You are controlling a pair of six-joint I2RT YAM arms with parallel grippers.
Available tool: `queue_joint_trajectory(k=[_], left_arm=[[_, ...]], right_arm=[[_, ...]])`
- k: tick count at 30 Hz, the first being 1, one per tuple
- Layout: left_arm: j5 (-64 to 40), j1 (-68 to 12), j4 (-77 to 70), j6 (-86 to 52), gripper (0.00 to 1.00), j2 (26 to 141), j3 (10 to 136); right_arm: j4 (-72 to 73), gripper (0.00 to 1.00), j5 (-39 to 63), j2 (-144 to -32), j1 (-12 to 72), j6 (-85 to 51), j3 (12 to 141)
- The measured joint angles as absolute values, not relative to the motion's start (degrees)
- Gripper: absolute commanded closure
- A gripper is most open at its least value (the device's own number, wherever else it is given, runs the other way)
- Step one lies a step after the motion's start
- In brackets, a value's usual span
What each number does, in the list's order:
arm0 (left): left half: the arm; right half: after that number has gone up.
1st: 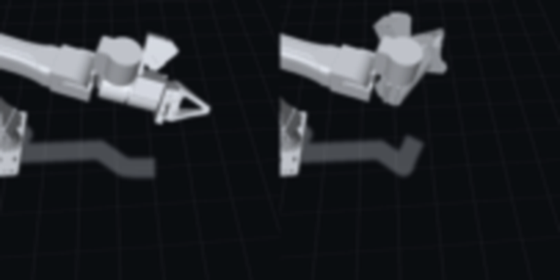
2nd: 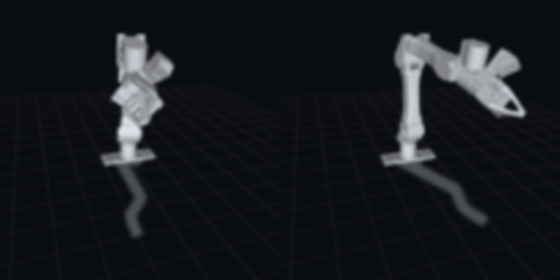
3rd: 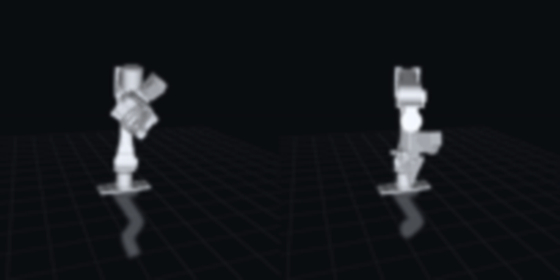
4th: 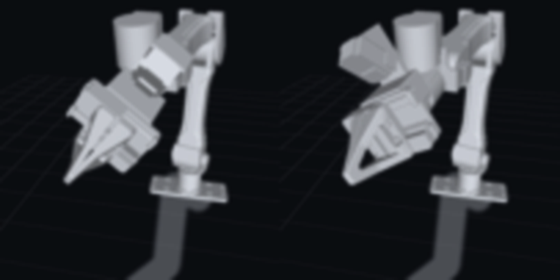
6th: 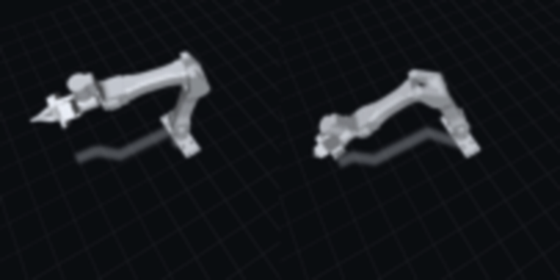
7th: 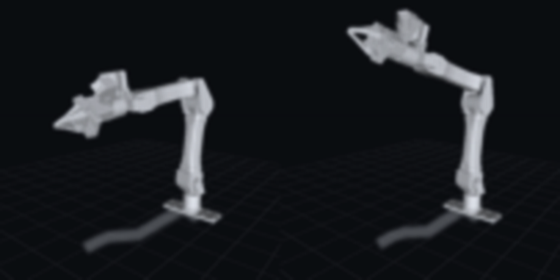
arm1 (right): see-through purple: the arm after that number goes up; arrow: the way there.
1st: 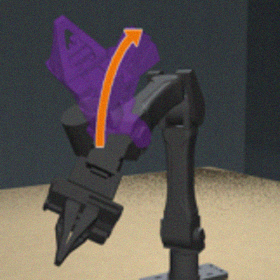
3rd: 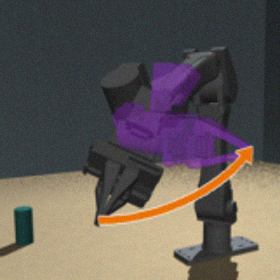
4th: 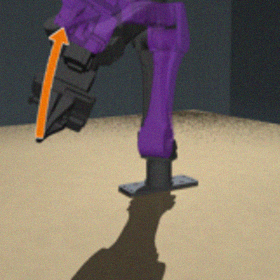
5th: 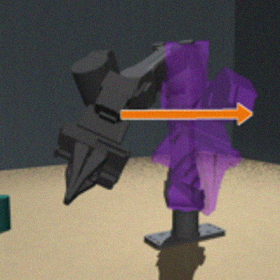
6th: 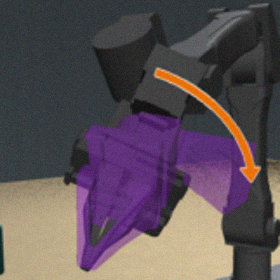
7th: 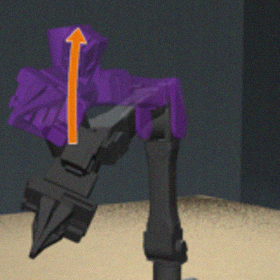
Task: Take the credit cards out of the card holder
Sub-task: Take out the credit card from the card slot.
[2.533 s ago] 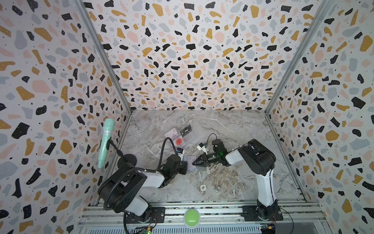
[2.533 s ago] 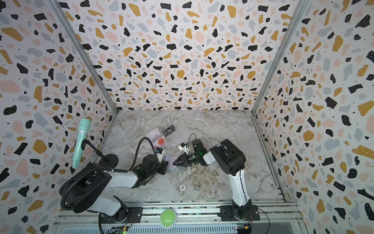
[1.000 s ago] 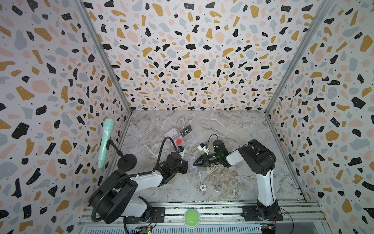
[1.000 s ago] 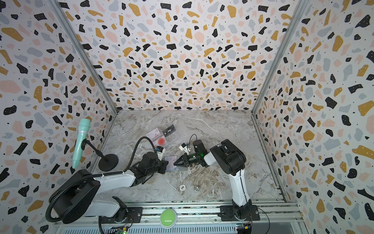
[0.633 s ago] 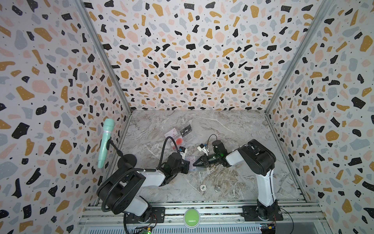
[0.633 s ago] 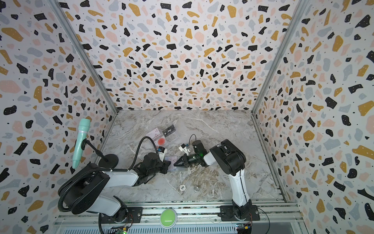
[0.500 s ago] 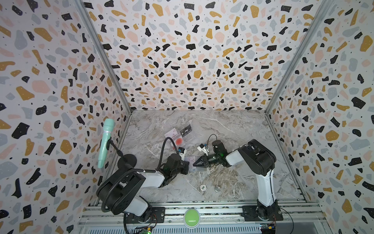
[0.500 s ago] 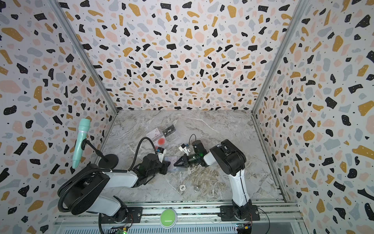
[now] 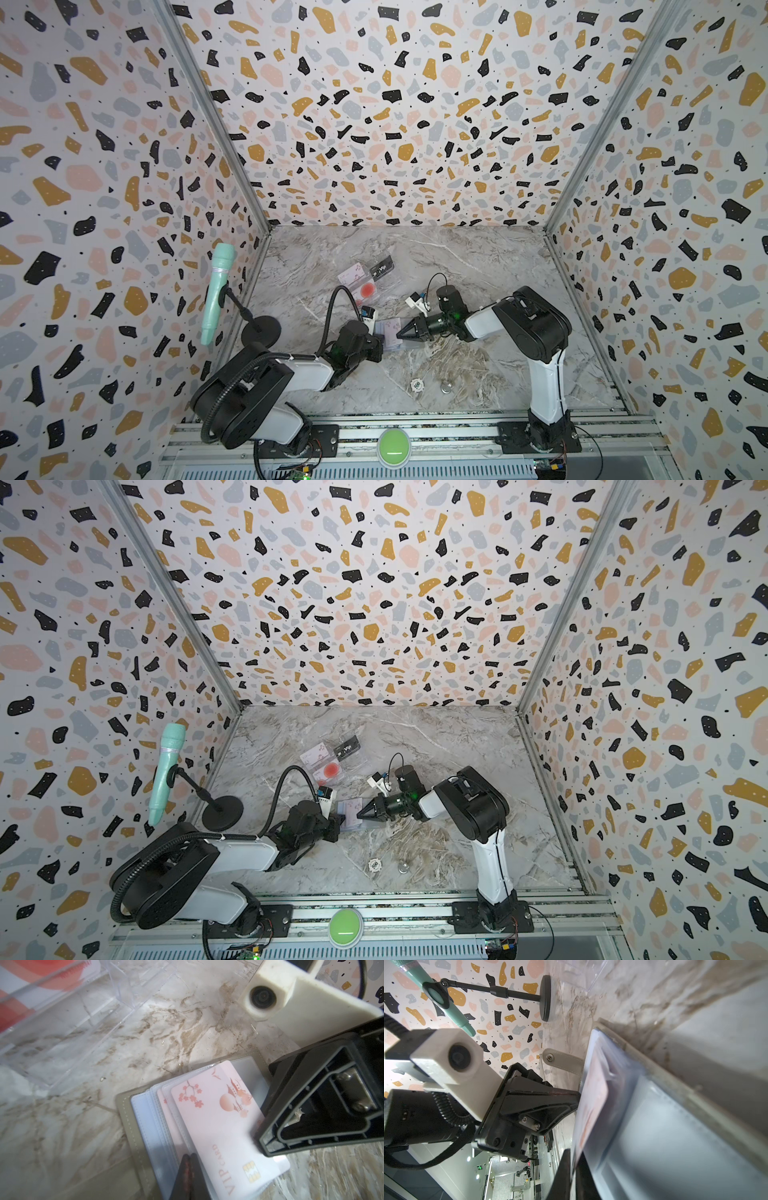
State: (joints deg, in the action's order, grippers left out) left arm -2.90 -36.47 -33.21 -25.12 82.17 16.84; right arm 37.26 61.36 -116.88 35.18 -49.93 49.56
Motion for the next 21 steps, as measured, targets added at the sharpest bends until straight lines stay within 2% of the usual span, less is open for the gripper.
queue_joint_trajectory(k=[10, 21], left_arm=[[-2.57, -36.49, -33.36, -25.12, 1.0, 82.3, 16.84], [-2.42, -36.51, -33.32, -25.12, 1.0, 82.3, 16.84]], right_arm=[[19.03, 0.91, 56.66, -113.34, 34.74, -37.76, 53.3], [14.5, 0.95, 55.88, -111.94, 33.26, -34.63, 53.32]])
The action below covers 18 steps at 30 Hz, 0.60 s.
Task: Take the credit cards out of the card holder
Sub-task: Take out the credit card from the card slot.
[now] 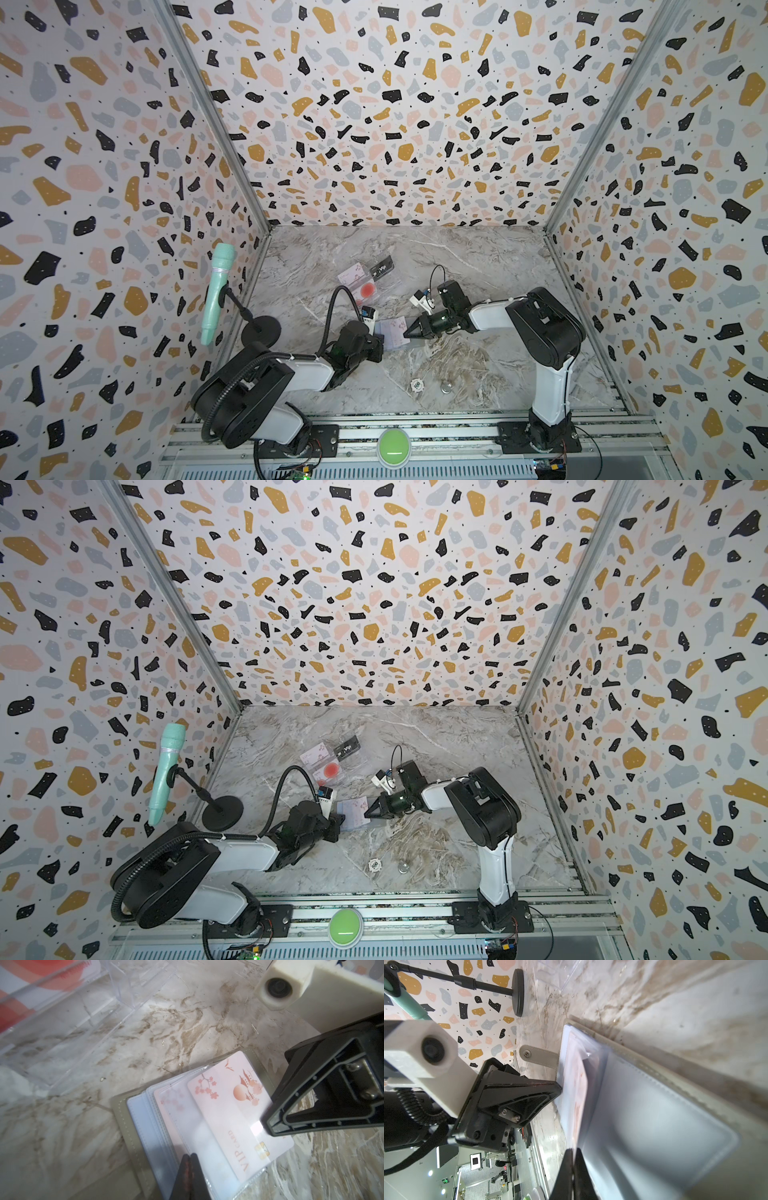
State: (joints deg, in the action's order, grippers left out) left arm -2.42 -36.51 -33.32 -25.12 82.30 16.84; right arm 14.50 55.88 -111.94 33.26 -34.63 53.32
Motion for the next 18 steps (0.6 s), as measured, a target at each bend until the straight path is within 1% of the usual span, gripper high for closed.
queue_joint_trajectory(k=[11, 18], left_arm=[[-1.98, -36.49, -31.7, -25.15, 1.0, 81.43, 16.82], [-1.04, -36.49, -29.17, -25.3, 1.0, 80.16, 16.73]], right_arm=[[13.08, 0.95, 55.48, -109.3, 30.87, -33.5, 52.01], [6.57, 0.95, 51.42, -104.25, 29.15, -29.12, 52.03]])
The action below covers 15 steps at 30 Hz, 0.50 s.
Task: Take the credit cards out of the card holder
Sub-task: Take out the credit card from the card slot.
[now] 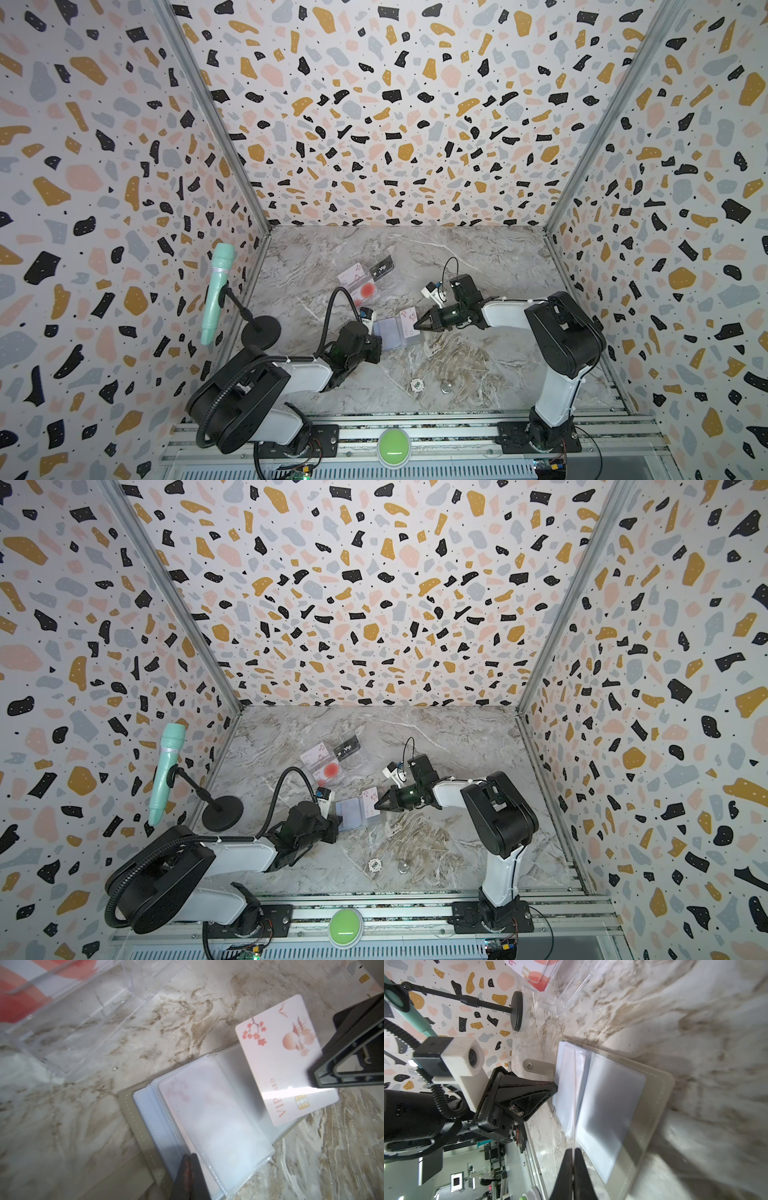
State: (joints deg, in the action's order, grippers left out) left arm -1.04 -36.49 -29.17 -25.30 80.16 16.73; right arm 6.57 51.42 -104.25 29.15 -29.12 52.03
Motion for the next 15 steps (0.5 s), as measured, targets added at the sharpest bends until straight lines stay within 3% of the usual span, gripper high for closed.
queue_joint_trajectory(k=[6, 15], left_arm=[[-0.23, -36.49, -22.63, -25.15, 0.93, 77.52, 18.79], [-0.25, -36.49, -13.1, -22.48, 0.66, 70.5, 27.92]], right_arm=[[-1.17, 0.97, 46.19, -99.42, 28.88, -23.2, 52.82], [-2.04, 0.97, 45.63, -92.29, 28.88, -17.93, 51.86]])
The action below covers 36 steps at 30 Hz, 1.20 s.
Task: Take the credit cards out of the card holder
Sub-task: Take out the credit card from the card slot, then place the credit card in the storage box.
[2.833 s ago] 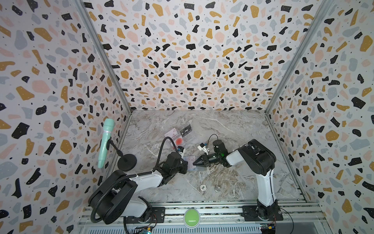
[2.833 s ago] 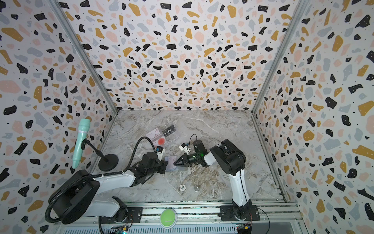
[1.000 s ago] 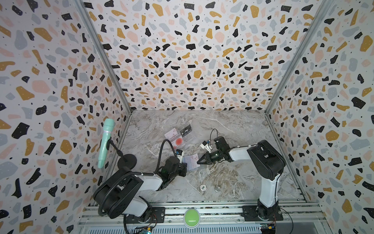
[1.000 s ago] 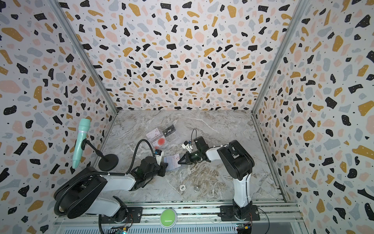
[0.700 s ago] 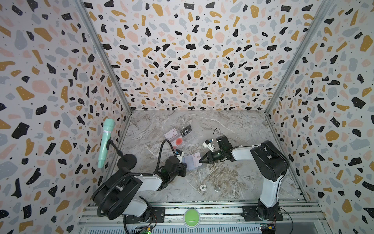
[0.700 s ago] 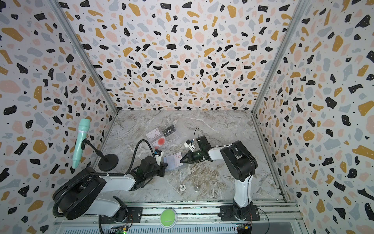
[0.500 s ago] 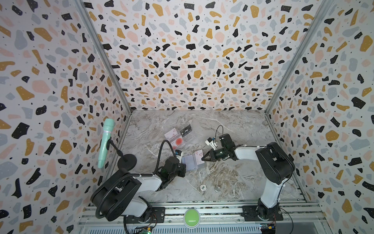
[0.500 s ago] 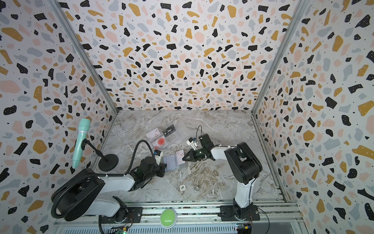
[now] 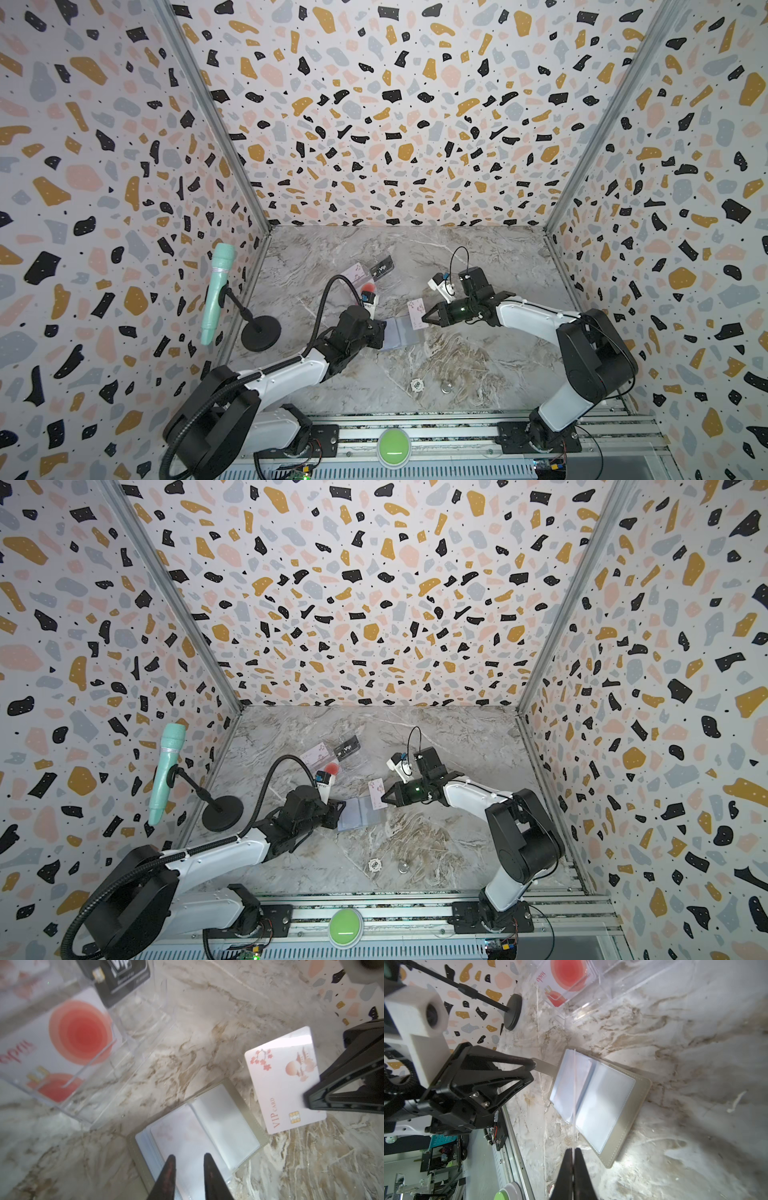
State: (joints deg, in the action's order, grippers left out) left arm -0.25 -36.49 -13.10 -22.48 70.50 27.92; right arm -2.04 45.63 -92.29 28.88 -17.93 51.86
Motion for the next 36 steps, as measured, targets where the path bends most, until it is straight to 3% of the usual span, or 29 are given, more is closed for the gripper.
queue_joint_trajectory(k=[4, 6, 12, 23, 28, 36], left_arm=[[-3.7, -36.36, -12.27, -22.04, 0.6, 67.2, 29.28], [-6.37, -35.9, -12.34, -22.52, 0.48, 65.71, 29.28], [-17.08, -32.62, -18.22, -27.46, 0.44, 61.43, 29.02], [-31.2, -29.28, -35.66, -39.29, 0.53, 60.84, 26.7], [-34.65, -29.26, -41.3, -42.89, 0.58, 62.33, 26.11], [-38.28, -29.26, -47.09, -47.24, 0.76, 63.31, 25.8]], right_arm=[[3.18, 0.97, 48.45, -87.7, 28.88, -17.85, 48.6], [7.18, 0.98, 50.35, -85.32, 28.88, -18.52, 46.35], [21.08, 0.97, 55.22, -81.52, 28.53, -23.49, 41.65], [52.58, 0.97, 62.41, -81.84, 27.53, -41.21, 35.46], [57.06, 0.97, 63.66, -81.87, 28.95, -43.44, 35.35], [58.06, 0.97, 63.72, -83.0, 31.09, -43.72, 35.42]])
